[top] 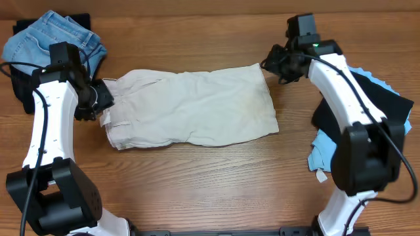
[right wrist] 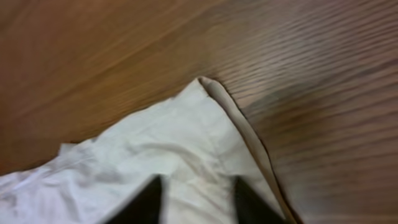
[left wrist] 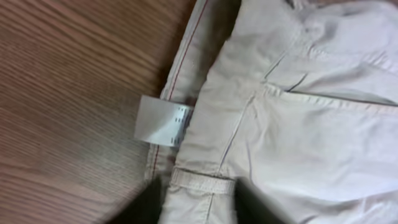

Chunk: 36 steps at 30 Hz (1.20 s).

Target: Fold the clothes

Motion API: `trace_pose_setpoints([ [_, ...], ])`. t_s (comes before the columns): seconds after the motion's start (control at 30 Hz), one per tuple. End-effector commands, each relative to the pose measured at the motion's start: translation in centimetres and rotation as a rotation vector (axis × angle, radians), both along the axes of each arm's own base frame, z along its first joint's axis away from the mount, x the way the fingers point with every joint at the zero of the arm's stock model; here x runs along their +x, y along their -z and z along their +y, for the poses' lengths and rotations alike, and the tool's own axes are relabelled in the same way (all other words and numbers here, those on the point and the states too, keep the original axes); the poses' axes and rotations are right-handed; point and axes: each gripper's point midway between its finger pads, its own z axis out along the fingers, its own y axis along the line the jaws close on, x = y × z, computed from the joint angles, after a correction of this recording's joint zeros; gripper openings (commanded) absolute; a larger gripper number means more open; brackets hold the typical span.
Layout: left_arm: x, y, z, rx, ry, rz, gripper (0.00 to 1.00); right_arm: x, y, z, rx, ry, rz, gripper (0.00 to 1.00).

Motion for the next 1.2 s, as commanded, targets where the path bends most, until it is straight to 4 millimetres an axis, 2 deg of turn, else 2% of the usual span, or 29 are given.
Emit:
trace_pose_setpoints([
  [0.0,-0.7,0.5,0.1,0.006,-0.008,0.028,0.93,-1.4,0.1,-1.0,-0.091,-0.064,0.023,1.0],
  [0.1,-1.2,1.7,0.3,-0.004,-0.016,0.067,1.0,-2.7,2.1,-1.2,-0.143,-0.174,0.078,1.0],
  [0.23,-1.6,3.9,0.5,-0.027,-0.024,0.138,1.0,-3.3,5.1,-1.3,-0.158,-0.194,0.15,1.0],
  [0.3,-1.9,5.7,0.4,-0.042,-0.017,0.194,1.0,-3.3,6.7,-1.3,-0.166,-0.212,0.18,1.0],
  [0.37,-1.9,6.8,0.4,-0.05,-0.017,0.22,1.0,-3.3,7.4,-1.4,-0.177,-0.233,0.186,1.0],
  [0.6,-1.7,9.8,-0.5,-0.112,0.017,0.266,1.0,-2.0,7.5,-2.6,-0.232,-0.227,0.14,1.0],
  [0.83,-1.5,12.5,-1.3,-0.174,0.029,0.297,1.0,-2.2,7.4,-1.6,-0.188,-0.288,0.134,1.0],
  [0.93,-1.2,13.2,-1.2,-0.174,0.036,0.295,1.0,-2.2,7.4,-1.3,-0.175,-0.297,0.13,1.0],
  [1.17,-0.7,13.0,-2.2,-0.222,0.072,0.266,0.96,-2.1,7.2,-0.5,-0.136,-0.317,0.117,1.0],
])
